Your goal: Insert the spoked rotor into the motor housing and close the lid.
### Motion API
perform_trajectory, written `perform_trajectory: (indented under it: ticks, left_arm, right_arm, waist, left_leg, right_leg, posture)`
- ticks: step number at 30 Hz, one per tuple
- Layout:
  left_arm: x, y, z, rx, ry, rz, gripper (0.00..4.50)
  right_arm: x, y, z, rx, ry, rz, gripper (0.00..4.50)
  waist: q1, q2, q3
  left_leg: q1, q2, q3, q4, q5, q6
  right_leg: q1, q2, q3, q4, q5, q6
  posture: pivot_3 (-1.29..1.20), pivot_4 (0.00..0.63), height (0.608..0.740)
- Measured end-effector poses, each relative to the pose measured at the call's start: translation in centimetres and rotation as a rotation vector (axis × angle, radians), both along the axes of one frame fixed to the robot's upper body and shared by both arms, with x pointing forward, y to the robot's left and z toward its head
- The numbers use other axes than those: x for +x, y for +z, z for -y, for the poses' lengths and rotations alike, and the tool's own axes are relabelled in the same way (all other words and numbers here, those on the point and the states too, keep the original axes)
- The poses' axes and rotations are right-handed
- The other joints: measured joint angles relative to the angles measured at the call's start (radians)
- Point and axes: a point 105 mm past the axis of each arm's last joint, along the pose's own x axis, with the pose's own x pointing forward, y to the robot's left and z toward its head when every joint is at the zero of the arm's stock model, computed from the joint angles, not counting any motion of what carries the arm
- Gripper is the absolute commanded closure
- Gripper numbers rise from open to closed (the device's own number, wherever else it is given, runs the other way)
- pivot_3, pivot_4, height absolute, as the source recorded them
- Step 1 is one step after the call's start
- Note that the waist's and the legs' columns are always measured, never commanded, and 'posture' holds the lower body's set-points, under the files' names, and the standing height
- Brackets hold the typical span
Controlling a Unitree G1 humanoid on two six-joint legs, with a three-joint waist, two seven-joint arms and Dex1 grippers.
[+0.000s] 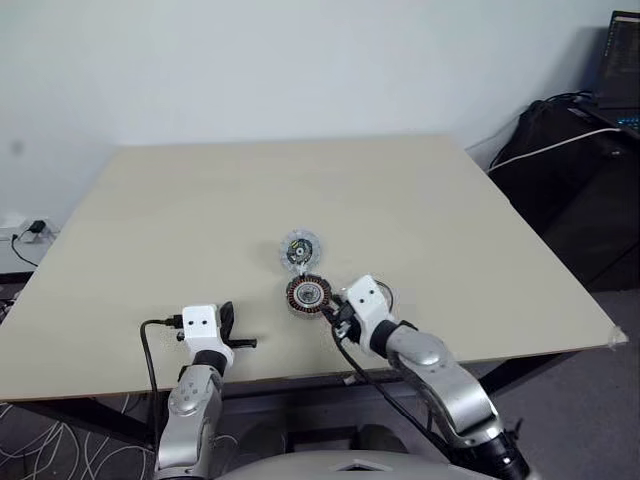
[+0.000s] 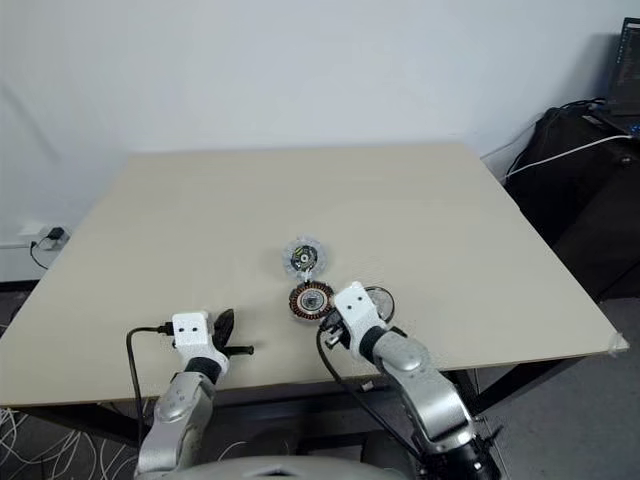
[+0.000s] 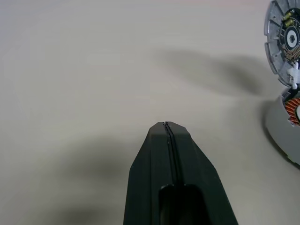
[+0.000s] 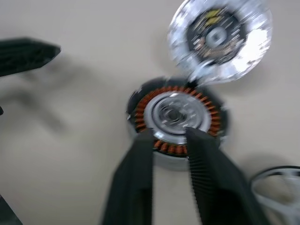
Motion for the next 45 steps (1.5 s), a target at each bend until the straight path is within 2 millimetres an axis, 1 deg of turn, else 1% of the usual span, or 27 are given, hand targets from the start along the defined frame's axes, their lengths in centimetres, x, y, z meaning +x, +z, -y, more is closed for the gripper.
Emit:
perform_trajectory:
  ticks: [1,3,6,9,14,19,23,33,38,45]
  left_arm:
    - [-0.1,-0.1,0.3,-0.001,-0.007,0.000,4.50]
    - [-0.3,-0.4,0.8,-0.009,-0.020,-0.012,4.50]
    - [-0.5,-0.8,1.1,-0.017,-0.026,-0.026,4.50]
    - [-0.4,-0.6,1.2,-0.021,-0.019,-0.008,4.50]
    - [-0.3,-0.4,1.1,-0.022,-0.008,0.009,4.50]
    - [-0.4,-0.4,1.4,-0.031,-0.029,0.007,4.50]
    - [-0.7,-0.7,2.3,-0.036,-0.125,-0.013,4.50]
    - [-1.3,-1.4,3.6,-0.042,-0.267,-0.067,4.50]
    - [-1.6,-1.3,4.4,-0.064,-0.350,-0.076,4.50]
    - [-1.8,-1.2,4.7,-0.072,-0.370,-0.087,4.50]
  right_arm:
    - [0.2,-0.4,-0.2,-0.006,0.006,-0.014,4.47]
    - [0.5,-1.1,-0.6,-0.019,0.028,-0.039,4.47]
    - [0.9,-1.5,-1.6,-0.020,0.068,-0.062,4.47]
    - [1.2,-1.8,-2.9,-0.021,0.098,-0.093,4.47]
    - [2.0,-1.5,-4.1,-0.038,0.128,-0.083,4.47]
    - [2.5,-1.8,-4.2,-0.061,0.130,-0.085,4.47]
    - [2.7,-1.8,-4.3,-0.067,0.129,-0.085,4.47]
    - [2.7,-1.8,-4.3,-0.064,0.134,-0.089,4.47]
    - [2.9,-1.7,-4.1,-0.058,0.120,-0.087,4.47]
    - [3.5,-1.3,-3.9,-0.050,0.089,-0.073,4.47]
  waist:
    - [0.000,0.000,0.000]
    - [-0.002,0.000,0.000]
    - [-0.007,0.000,0.000]
    - [-0.010,0.000,0.000]
    - [-0.011,0.001,0.000]
    - [-0.016,0.001,0.000]
    - [-0.021,0.002,0.000]
    - [-0.024,0.003,0.001]
    - [-0.025,0.003,0.001]
    - [-0.024,0.003,0.001]
  left_leg:
    - [0.000,0.000,0.000,0.000,0.000,0.000]
    - [0.000,0.000,0.000,0.000,0.000,0.000]
    - [0.000,0.000,0.000,0.000,0.001,0.001]
    - [0.000,0.000,0.000,-0.001,0.001,0.001]
    - [0.000,0.000,0.000,-0.001,0.000,0.001]
    - [0.000,0.000,0.000,-0.001,0.001,0.001]
    - [0.000,0.000,0.000,-0.001,0.001,0.001]
    - [0.000,0.000,0.000,-0.002,0.001,0.001]
    - [0.000,0.000,0.000,-0.003,0.001,0.001]
    - [0.000,0.000,0.000,-0.003,0.001,0.001]
  right_leg:
    - [0.000,0.000,0.000,0.000,0.000,0.000]
    - [0.000,0.000,0.000,0.000,0.000,0.000]
    - [-0.001,0.000,0.000,0.000,0.001,0.001]
    - [-0.001,0.000,0.000,0.001,0.002,-0.001]
    - [-0.001,0.000,-0.001,0.000,0.004,-0.004]
    - [-0.001,0.000,-0.001,0.001,0.004,-0.004]
    - [-0.002,0.001,-0.001,0.001,0.003,-0.004]
    - [-0.002,0.001,0.000,0.001,0.003,-0.005]
    - [-0.003,0.001,0.000,0.001,0.003,-0.005]
    - [-0.003,0.001,0.000,0.001,0.003,-0.005]
  posture:
    - [0.00,0.000,0.740]
    - [0.00,0.000,0.740]
    - [0.00,0.000,0.740]
    - [0.00,0.000,0.740]
    - [0.00,0.000,0.740]
    - [0.00,0.000,0.740]
    - [0.00,0.000,0.740]
    - [0.00,0.000,0.740]
    - [0.00,0.000,0.740]
    - [0.00,0.000,0.740]
